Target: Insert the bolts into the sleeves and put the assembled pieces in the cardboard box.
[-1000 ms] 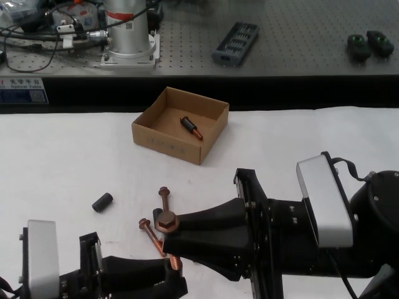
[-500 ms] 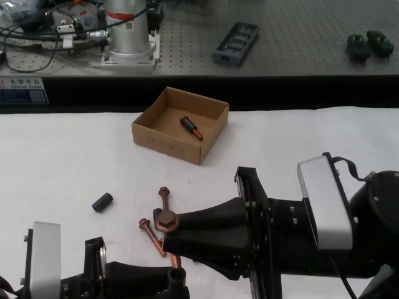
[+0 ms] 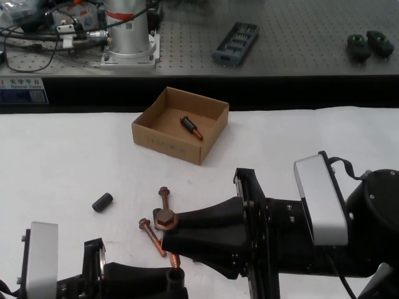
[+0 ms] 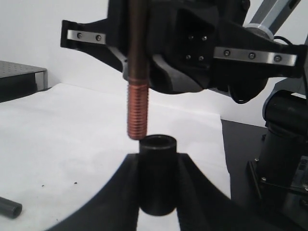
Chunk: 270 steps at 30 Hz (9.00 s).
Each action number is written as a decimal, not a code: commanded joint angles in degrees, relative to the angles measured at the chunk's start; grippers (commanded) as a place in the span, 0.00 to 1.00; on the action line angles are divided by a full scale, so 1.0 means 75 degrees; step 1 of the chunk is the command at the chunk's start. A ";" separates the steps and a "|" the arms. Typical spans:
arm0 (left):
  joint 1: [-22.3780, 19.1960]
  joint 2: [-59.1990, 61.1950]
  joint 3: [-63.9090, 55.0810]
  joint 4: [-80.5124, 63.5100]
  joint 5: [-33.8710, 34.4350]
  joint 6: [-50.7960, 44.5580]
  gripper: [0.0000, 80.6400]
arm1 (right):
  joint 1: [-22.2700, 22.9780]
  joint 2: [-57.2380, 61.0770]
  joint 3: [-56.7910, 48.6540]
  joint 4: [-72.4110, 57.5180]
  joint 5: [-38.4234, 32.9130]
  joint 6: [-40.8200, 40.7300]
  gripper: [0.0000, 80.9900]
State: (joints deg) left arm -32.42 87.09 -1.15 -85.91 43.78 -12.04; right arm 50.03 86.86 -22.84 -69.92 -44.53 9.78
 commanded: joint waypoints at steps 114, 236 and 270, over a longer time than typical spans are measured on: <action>-0.0036 -0.0750 0.0058 -0.0411 -0.0487 -0.0909 0.01 | 0.0016 -0.0011 -0.0037 0.1680 0.0113 0.0285 0.91; 0.1473 0.3739 -1.5238 1.9020 -0.3862 0.2707 0.02 | -0.0808 -0.0044 0.0531 0.2020 -0.0991 -0.0939 0.08; 0.1452 -0.8602 -0.2549 1.4079 -0.4345 -0.0626 0.01 | -0.0808 -0.1900 0.0091 0.5763 0.3349 0.1039 0.08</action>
State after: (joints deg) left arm -21.54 26.83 -23.99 23.08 12.65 -12.24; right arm 44.42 74.73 -19.79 -37.19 -24.97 16.86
